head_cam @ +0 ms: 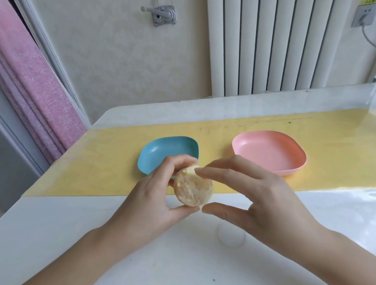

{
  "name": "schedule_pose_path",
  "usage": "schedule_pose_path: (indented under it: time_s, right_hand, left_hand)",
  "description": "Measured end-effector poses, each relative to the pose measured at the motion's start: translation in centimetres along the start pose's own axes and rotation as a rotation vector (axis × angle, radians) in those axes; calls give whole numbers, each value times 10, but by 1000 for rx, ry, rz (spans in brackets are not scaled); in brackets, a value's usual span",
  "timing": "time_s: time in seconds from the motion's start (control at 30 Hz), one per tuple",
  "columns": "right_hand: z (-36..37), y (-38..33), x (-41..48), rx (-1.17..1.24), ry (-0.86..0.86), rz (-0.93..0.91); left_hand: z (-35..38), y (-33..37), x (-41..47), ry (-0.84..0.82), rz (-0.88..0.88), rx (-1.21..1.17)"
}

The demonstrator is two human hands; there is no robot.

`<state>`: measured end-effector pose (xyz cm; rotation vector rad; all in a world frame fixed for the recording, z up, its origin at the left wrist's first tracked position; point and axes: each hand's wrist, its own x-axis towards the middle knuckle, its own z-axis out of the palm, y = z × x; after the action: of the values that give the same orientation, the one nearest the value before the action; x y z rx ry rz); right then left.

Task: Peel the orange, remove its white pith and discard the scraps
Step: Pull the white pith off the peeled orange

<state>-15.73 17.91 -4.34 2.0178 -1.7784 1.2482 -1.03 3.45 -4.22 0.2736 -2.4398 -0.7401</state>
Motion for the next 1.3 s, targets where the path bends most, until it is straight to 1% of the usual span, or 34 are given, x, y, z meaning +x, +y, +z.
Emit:
schedule_pose_path:
  time_s: [0.17, 0.23, 0.4, 0.53, 0.77, 1.07, 1.3]
  right_hand:
    - [2, -1, 0, 106, 119, 36]
    - [0, -2, 1, 145, 141, 47]
    - [-1, -5, 1, 228, 122, 78]
    - [1, -5, 1, 271, 107, 105]
    - [-3, -3, 2, 246, 97, 92]
    - [-6, -4, 3, 141, 130, 40]
    - [-4, 1, 2, 116, 101, 29]
  left_hand:
    - [-1, 4, -1, 6, 34, -32]
    - [-2, 6, -2, 5, 44, -30]
    - [-4, 5, -4, -51, 54, 12]
    - [-4, 6, -4, -49, 107, 9]
    - [-8, 3, -2, -6, 182, 62]
    - [-12, 0, -2, -88, 181, 41]
    - [-15, -3, -2, -138, 198, 61]
